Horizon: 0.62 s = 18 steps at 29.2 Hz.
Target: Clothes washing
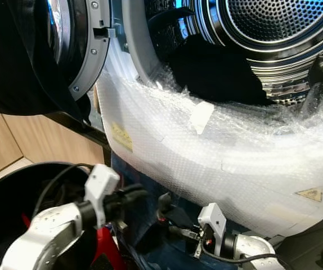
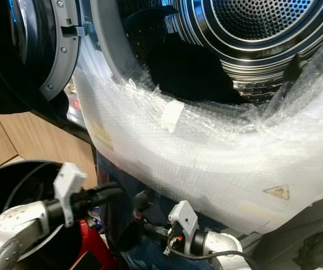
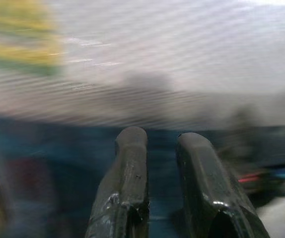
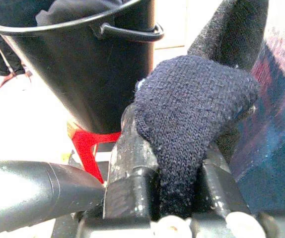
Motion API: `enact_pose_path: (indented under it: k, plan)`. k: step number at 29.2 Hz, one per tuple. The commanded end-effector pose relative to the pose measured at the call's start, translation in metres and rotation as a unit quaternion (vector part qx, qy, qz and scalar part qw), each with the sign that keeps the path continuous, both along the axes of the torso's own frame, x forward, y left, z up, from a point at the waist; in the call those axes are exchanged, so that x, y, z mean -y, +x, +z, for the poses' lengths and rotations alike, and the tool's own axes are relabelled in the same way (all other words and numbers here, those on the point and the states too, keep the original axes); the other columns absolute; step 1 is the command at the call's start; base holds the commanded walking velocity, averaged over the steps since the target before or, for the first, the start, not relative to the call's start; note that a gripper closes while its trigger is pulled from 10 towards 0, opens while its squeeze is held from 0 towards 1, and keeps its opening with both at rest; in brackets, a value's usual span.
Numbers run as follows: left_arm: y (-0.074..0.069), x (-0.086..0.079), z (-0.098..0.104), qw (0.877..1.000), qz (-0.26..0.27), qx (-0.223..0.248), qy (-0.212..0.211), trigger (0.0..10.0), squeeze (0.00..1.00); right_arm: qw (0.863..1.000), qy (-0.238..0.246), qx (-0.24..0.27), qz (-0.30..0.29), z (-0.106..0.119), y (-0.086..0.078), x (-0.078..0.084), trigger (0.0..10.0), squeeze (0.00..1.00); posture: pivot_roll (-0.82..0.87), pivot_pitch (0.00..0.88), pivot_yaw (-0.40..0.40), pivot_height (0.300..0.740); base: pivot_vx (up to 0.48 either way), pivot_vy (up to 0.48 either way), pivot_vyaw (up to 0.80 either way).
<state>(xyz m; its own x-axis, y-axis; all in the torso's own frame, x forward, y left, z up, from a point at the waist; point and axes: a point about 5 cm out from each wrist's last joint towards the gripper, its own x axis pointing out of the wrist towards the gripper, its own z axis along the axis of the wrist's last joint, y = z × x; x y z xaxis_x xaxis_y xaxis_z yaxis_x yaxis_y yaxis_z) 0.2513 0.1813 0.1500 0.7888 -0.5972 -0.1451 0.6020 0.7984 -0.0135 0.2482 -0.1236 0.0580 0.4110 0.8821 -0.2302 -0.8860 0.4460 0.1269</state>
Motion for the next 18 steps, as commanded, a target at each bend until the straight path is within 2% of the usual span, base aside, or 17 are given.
enact_pose_path:
  k: [1,7,8,9,10,11,12,13,16,18]
  plan:
    - [0.002,-0.011,0.003,0.998,0.057,0.023,0.000,10.0,1.00,1.000,0.009,0.018,0.001,0.010,0.001,0.006,0.0,0.00,0.14,0.061,-0.094,0.740,0.000,0.000,0.00]
    - [0.008,-0.022,0.007,0.987,0.148,0.063,-0.001,10.0,1.00,0.998,0.027,0.027,0.043,0.022,-0.008,0.005,0.0,0.00,0.14,0.062,-0.095,0.740,0.000,0.000,0.00]
    - [0.014,-0.038,0.010,0.958,0.270,0.100,0.015,10.0,1.00,0.995,0.037,0.037,0.088,0.034,-0.015,0.001,0.0,0.00,0.14,0.060,-0.096,0.740,0.000,0.000,0.00]
    - [0.015,-0.050,0.013,0.931,0.338,0.128,0.049,10.0,1.00,0.991,0.044,0.043,0.118,0.043,-0.020,-0.003,0.0,0.00,0.14,0.061,-0.096,0.740,0.000,0.000,0.00]
    - [0.015,-0.050,0.013,0.931,0.338,0.128,0.049,10.0,1.00,0.991,0.044,0.043,0.118,0.043,-0.020,-0.003,0.0,0.00,0.14,0.061,-0.096,0.740,0.000,0.000,0.00]
    - [0.015,-0.055,0.012,0.919,0.363,0.139,0.064,10.0,0.97,0.988,0.059,0.047,0.136,0.052,-0.023,-0.006,0.0,0.00,0.14,0.061,-0.100,0.740,0.000,0.000,0.00]
    - [0.014,-0.057,0.012,0.915,0.373,0.142,0.063,10.0,0.31,0.986,0.071,0.052,0.145,0.059,-0.025,-0.008,0.0,0.00,0.14,0.060,-0.100,0.740,0.000,0.000,0.00]
    - [0.014,-0.059,0.012,0.910,0.381,0.147,0.072,10.0,0.00,0.983,0.084,0.057,0.155,0.067,-0.026,-0.011,0.0,0.00,0.14,0.060,-0.101,0.740,0.000,0.000,0.00]
    - [0.014,-0.063,0.010,0.902,0.396,0.153,0.079,10.0,0.00,0.971,0.130,0.082,0.185,0.093,-0.030,-0.018,0.0,0.00,0.14,0.057,-0.103,0.740,0.000,0.000,0.00]
    - [0.016,-0.062,0.009,0.899,0.394,0.164,0.098,10.0,0.00,0.954,0.174,0.108,0.219,0.120,-0.035,-0.023,0.0,0.00,0.14,0.056,-0.103,0.740,0.000,0.000,0.00]
